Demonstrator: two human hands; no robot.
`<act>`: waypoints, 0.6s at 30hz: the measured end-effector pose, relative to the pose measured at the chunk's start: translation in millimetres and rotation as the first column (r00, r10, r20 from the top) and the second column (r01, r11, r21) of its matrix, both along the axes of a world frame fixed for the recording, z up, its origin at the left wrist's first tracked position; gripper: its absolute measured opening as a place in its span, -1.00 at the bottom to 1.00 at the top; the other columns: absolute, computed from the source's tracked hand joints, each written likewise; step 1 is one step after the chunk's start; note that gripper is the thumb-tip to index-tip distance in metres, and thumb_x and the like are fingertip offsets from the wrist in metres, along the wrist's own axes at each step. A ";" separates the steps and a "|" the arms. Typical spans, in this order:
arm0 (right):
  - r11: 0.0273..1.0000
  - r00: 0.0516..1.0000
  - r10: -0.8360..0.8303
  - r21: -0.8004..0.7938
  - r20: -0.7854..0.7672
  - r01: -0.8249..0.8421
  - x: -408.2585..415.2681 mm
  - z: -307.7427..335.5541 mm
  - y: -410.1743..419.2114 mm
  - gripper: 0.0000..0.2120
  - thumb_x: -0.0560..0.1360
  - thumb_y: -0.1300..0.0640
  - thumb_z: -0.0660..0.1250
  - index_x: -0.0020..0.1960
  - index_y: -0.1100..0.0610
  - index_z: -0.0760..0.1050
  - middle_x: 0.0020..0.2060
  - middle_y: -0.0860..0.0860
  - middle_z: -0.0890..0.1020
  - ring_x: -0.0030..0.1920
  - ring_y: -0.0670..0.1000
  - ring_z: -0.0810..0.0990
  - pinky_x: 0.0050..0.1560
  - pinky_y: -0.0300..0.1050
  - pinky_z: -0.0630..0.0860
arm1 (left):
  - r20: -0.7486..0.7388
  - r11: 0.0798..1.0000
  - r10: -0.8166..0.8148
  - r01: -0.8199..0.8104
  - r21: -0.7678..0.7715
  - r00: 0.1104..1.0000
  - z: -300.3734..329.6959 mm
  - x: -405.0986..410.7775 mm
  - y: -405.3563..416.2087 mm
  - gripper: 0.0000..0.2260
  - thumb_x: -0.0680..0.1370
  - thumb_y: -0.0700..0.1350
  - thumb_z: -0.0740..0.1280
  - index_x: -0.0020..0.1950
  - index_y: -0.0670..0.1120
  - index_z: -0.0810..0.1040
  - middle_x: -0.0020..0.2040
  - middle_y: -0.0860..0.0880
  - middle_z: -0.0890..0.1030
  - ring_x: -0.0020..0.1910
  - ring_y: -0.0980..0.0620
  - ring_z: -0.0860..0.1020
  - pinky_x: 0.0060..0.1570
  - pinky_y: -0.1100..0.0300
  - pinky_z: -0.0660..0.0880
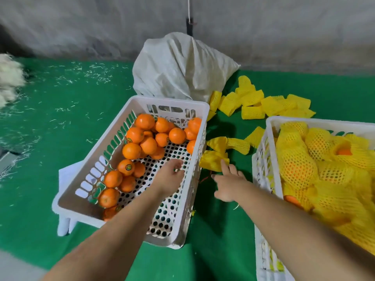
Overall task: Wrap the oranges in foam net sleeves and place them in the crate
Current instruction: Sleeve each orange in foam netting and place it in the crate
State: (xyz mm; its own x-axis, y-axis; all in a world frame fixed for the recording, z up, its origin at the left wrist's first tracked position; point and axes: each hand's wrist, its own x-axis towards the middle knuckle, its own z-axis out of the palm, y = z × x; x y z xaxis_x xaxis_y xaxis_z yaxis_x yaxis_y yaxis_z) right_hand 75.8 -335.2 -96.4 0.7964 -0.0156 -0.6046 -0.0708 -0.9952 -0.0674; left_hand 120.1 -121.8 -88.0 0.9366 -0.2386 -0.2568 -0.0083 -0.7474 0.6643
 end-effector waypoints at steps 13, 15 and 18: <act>0.939 0.856 -0.286 0.305 0.430 0.160 48.6 -40.2 7.0 -0.80 0.58 0.14 0.35 0.20 0.05 0.51 0.23 0.08 0.49 0.25 0.22 0.47 0.23 0.10 0.42 | -0.138 0.739 -0.091 0.160 0.655 0.986 -80.8 68.5 4.0 -0.23 0.62 -0.10 0.28 0.71 0.00 -0.11 0.71 -0.16 -0.11 0.67 -0.26 -0.06 0.61 -0.18 0.10; 0.865 0.811 -0.403 0.466 0.424 0.186 47.0 -33.7 6.8 -0.80 0.56 0.19 0.37 0.13 0.07 0.42 0.19 0.09 0.44 0.14 0.25 0.51 0.11 0.10 0.50 | -0.009 0.712 -0.078 0.062 0.700 0.997 -85.1 70.5 7.4 -0.20 0.64 -0.06 0.25 0.71 0.02 -0.21 0.70 -0.10 -0.25 0.68 -0.24 -0.05 0.62 -0.12 0.04; 0.762 0.765 -0.527 0.605 0.371 0.231 48.8 -27.3 10.0 -0.81 0.57 0.21 0.35 0.14 0.07 0.40 0.15 0.05 0.37 0.11 0.25 0.52 0.14 0.13 0.53 | -0.095 0.746 0.026 0.044 0.665 0.995 -81.4 79.1 9.5 -0.09 0.62 -0.14 0.26 0.67 0.03 -0.41 0.69 -0.01 -0.31 0.44 -0.26 0.40 0.33 -0.12 0.52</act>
State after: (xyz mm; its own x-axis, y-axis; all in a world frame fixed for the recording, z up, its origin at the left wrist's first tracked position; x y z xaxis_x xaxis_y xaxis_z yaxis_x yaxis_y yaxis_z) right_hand 124.6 -325.2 -123.7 0.9690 -0.2033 -0.1401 -0.2436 -0.6953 -0.6762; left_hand 199.2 -112.3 -169.4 0.8987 0.0179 -0.4383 0.0179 -0.9998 -0.0041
